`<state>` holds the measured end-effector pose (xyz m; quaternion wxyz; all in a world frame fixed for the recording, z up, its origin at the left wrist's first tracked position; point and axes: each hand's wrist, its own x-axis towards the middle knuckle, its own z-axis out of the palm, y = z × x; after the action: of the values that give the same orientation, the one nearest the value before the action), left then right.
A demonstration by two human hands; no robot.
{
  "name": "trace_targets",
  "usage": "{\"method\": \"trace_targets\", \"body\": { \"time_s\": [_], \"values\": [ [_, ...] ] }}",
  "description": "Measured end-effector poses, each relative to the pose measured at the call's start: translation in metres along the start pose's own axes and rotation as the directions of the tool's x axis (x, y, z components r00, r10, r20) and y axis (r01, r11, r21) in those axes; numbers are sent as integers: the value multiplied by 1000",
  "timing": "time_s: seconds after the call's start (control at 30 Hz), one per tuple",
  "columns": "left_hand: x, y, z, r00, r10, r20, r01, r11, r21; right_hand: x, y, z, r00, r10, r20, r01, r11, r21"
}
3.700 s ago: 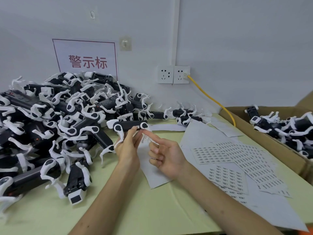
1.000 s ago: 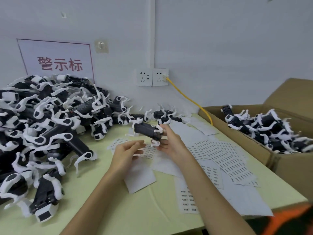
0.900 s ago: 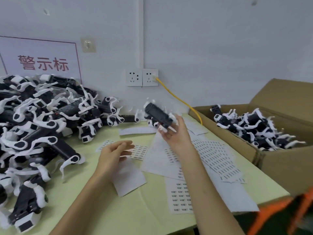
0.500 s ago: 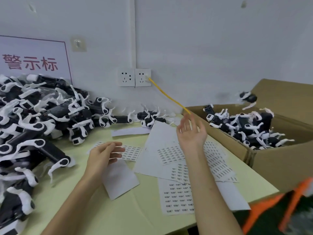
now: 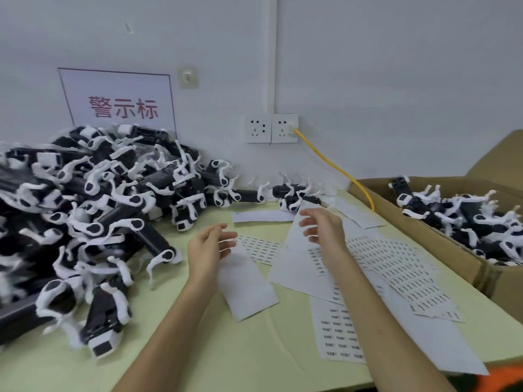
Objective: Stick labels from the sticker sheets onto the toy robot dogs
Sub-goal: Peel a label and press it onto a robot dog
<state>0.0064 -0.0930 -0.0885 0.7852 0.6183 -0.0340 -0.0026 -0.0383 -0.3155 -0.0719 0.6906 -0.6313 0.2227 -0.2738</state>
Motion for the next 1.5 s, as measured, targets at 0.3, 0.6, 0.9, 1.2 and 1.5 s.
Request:
{"method": "trace_targets", "body": {
  "time_s": [0.3,0.6,0.9,1.2,1.5],
  "values": [
    [8,18,-20,966,-259,25,181,600,-780,-16,20,29,931,-257,260,349,836,-423],
    [14,18,-31,941,-296,163,230,207,-951,-18,25,32,896,-243,371,410,773,-484],
    [23,13,-33,942,-289,172,229,175,-958,-23,24,34,881,-235,410,430,761,-486],
    [17,7,-25,935,-330,129,245,339,-909,-24,24,34,875,-226,428,436,753,-493],
    [5,11,-5,973,-186,-140,105,887,-450,-26,26,35,864,-214,455,447,740,-502]
  ]
}}
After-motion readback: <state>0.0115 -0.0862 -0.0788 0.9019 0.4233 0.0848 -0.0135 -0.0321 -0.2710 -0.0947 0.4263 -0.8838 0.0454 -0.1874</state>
